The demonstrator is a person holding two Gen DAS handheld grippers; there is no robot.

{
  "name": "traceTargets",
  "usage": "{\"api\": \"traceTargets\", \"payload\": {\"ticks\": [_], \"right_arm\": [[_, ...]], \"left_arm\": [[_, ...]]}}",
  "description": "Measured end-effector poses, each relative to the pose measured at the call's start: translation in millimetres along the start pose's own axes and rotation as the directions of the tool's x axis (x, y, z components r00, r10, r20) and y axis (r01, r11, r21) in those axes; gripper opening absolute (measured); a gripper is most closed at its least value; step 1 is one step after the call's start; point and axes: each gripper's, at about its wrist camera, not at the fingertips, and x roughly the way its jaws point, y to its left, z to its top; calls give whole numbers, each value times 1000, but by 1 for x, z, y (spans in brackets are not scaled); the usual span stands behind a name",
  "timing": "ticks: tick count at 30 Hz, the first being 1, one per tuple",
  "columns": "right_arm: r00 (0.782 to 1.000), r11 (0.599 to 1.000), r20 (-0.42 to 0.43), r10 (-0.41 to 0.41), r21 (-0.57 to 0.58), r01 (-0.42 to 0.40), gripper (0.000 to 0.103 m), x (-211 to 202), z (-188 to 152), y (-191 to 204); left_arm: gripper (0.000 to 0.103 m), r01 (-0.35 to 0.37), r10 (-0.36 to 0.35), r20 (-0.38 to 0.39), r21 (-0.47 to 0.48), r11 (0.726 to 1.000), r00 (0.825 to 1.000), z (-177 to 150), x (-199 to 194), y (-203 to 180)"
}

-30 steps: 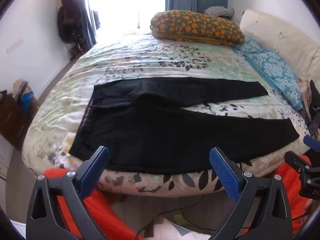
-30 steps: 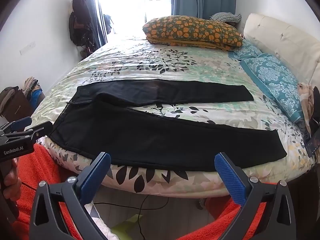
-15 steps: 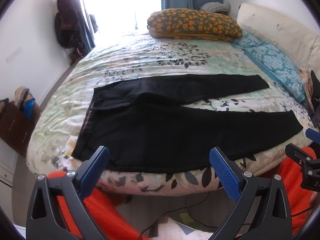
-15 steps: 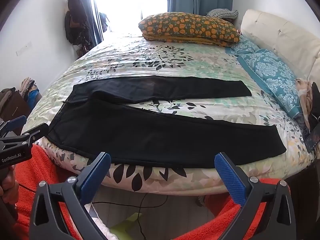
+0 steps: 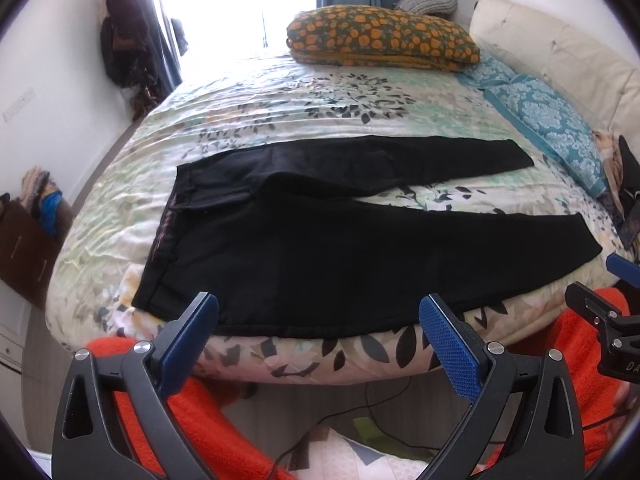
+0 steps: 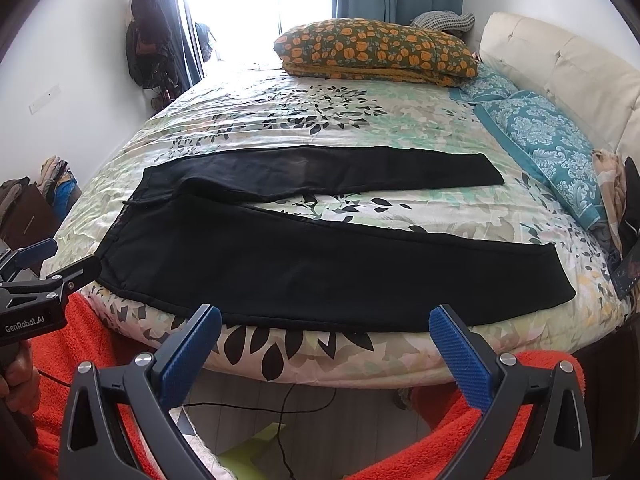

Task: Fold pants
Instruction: 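Move both tools toward the black pants lying on the bed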

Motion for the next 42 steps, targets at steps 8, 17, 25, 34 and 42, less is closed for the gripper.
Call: {"api": "traceTargets", "payload": {"ticks": [8, 17, 25, 34, 42], "right_arm": [[1000, 1000, -15, 6, -3, -6, 103, 6, 0, 2], [1000, 1000, -26, 12, -11, -13, 103, 8, -2, 5], [999, 1000, -29, 14, -11, -14, 103, 8, -2, 6], [999, 1000, -31, 18, -11, -19, 103, 8, -4, 6], [999, 1000, -34, 20, -11, -20, 103, 8, -4, 6]], "left_arm": [[101, 20, -20, -27, -6, 1000, 999, 1, 5, -2], [101, 32, -33, -33, -16, 999, 999, 1, 5, 0], [101, 42, -42, -40, -22, 999, 998, 0, 5, -1], [101, 50, -52, -50, -30, 998, 997, -1, 6, -1], [101, 52, -53, -52, -28, 998, 997, -1, 6, -1]]}}
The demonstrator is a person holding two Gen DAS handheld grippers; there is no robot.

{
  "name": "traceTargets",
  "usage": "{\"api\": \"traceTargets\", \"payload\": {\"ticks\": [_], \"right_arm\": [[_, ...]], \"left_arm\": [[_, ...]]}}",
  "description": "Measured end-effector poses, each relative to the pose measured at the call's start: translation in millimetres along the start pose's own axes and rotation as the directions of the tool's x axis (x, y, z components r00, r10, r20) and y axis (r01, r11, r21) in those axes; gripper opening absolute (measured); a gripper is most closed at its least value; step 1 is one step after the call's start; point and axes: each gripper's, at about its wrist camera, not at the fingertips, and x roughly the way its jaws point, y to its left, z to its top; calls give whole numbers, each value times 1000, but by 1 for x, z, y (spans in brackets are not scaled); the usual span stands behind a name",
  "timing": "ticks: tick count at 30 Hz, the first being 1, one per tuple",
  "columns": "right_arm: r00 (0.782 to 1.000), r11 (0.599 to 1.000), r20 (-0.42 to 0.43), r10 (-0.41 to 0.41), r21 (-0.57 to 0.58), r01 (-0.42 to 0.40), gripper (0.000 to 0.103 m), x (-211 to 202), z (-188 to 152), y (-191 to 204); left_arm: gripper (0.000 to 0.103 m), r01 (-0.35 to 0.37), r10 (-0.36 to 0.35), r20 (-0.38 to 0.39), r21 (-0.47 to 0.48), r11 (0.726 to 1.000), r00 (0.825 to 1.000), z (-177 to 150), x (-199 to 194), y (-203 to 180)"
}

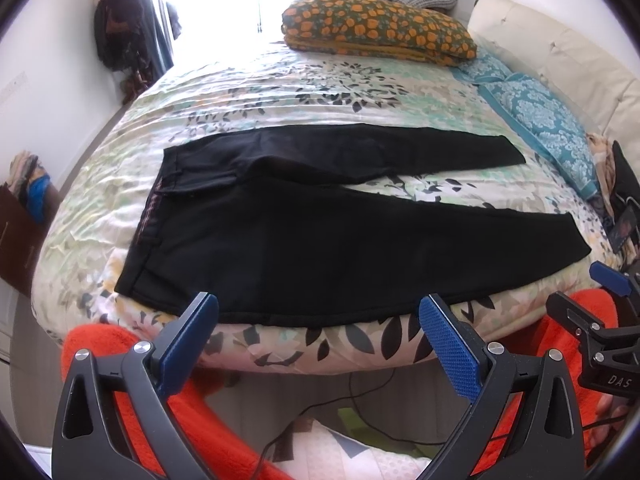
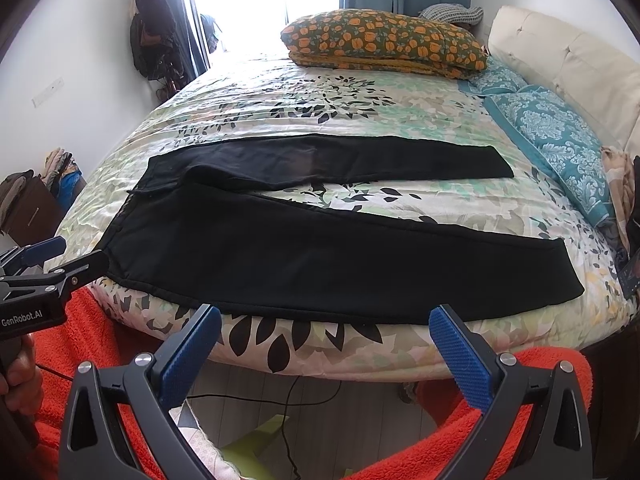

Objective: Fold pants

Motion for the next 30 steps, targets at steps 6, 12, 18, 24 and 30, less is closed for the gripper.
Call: {"api": "traceTargets", "payload": {"ticks": [6, 12, 18, 24, 30], "right_arm": [[1000, 1000, -9, 3, 1, -3, 103, 4, -1, 2], [1000, 1000, -14, 5, -3, -5, 103, 6, -1, 4], [1000, 1000, -21, 7, -9, -7, 103, 7, -1, 5], [1000, 1000, -25, 9, -9, -9, 103, 8, -1, 5], [999, 1000, -36, 15, -4, -15, 103, 14, -1, 4]], "left_arm": [[101, 4, -4, -9, -3, 1000, 1000, 0, 1, 0], [101, 9, -9, -13, -12, 1000, 1000, 0, 3, 2], [101, 10, -10, -16, -15, 1000, 1000, 1, 4, 3], [101, 11, -11, -20, -17, 1000, 1000, 0, 6, 4], [101, 8, -9, -45, -20, 1000, 999, 0, 16, 3]]}}
